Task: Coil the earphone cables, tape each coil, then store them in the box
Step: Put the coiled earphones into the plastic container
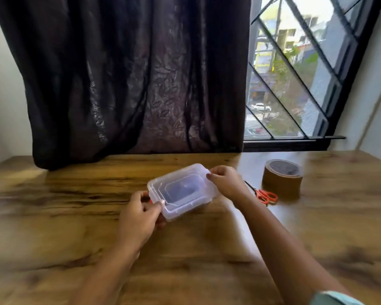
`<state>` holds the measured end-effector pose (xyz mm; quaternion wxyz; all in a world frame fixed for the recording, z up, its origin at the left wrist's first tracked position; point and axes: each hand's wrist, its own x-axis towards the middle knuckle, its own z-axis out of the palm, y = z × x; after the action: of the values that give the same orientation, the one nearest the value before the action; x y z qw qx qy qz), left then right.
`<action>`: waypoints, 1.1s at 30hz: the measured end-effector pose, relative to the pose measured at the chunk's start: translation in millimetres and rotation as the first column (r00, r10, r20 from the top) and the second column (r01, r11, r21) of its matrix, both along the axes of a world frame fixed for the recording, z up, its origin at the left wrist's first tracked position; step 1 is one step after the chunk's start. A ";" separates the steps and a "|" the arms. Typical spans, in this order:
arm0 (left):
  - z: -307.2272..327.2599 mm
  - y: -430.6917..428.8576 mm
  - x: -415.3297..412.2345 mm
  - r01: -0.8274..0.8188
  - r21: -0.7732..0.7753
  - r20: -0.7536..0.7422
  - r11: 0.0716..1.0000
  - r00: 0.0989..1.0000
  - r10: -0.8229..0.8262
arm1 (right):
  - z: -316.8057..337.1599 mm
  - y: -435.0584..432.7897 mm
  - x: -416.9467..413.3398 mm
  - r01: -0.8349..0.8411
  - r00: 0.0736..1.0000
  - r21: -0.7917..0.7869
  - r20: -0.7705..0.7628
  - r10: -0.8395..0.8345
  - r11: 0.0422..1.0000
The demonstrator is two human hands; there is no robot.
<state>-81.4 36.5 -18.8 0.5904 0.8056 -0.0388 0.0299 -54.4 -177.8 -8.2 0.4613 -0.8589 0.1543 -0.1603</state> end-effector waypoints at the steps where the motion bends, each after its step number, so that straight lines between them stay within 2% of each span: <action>1: 0.9 0.5 3.1 0.011 0.017 -0.009 1.000 1.000 -0.011 | 0.8 -2.4 5.1 -0.015 0.999 -0.007 -0.033 0.015 1.000; 5: 7.0 6.4 21.9 0.062 0.001 -0.200 0.998 0.978 -0.061 | 9.1 -5.3 12.2 -0.030 0.988 -0.007 -0.149 0.029 1.000; 11: 29.3 11.4 37.8 0.070 -0.047 -0.438 0.996 0.895 -0.083 | 38.7 -2.7 3.7 -0.010 0.918 0.247 -0.383 0.107 0.969; 13: 35.6 9.9 37.3 0.048 -0.090 -0.497 0.995 0.863 -0.087 | 44.9 -0.9 3.6 0.009 0.897 0.273 -0.427 0.113 0.962; 19: 49.9 13.6 43.8 0.043 -0.099 -0.575 0.994 0.813 -0.092 | 60.9 7.7 3.6 -0.025 0.852 0.089 -0.519 0.068 0.996; 22: 54.5 16.6 51.3 0.050 -0.087 -0.590 0.995 0.802 -0.092 | 60.5 11.4 3.5 -0.024 0.852 -0.051 -0.524 -0.007 0.998; 26: 49.2 21.5 61.7 0.124 0.058 -0.536 0.991 0.841 -0.073 | 56.9 13.5 5.6 -0.023 0.850 -0.169 -0.523 -0.070 0.985; 28: 46.7 23.3 67.7 0.200 0.248 -0.463 0.948 0.884 -0.065 | 57.4 14.7 7.2 -0.014 0.859 -0.209 -0.503 -0.095 0.978; 30: 48.4 21.6 69.1 0.268 0.576 -0.341 0.772 0.937 -0.072 | 56.0 17.9 8.5 -0.012 0.865 -0.247 -0.489 -0.114 0.969; 31: 51.6 19.2 67.5 0.238 0.706 -0.270 0.667 0.961 -0.056 | 52.4 19.4 9.7 -0.014 0.867 -0.270 -0.482 -0.123 0.963; 32: 54.3 16.8 65.8 0.194 0.785 -0.207 0.588 0.977 -0.046 | 48.8 20.4 11.2 -0.012 0.868 -0.299 -0.477 -0.138 0.954; 33: 55.7 14.6 64.7 0.167 0.819 -0.176 0.549 0.984 -0.037 | 44.9 20.1 12.7 -0.013 0.864 -0.320 -0.480 -0.151 0.947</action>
<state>-16.7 51.1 36.9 0.1428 0.9848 -0.0545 -0.0820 -41.7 -157.8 36.7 0.2580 -0.9267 0.2719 0.0280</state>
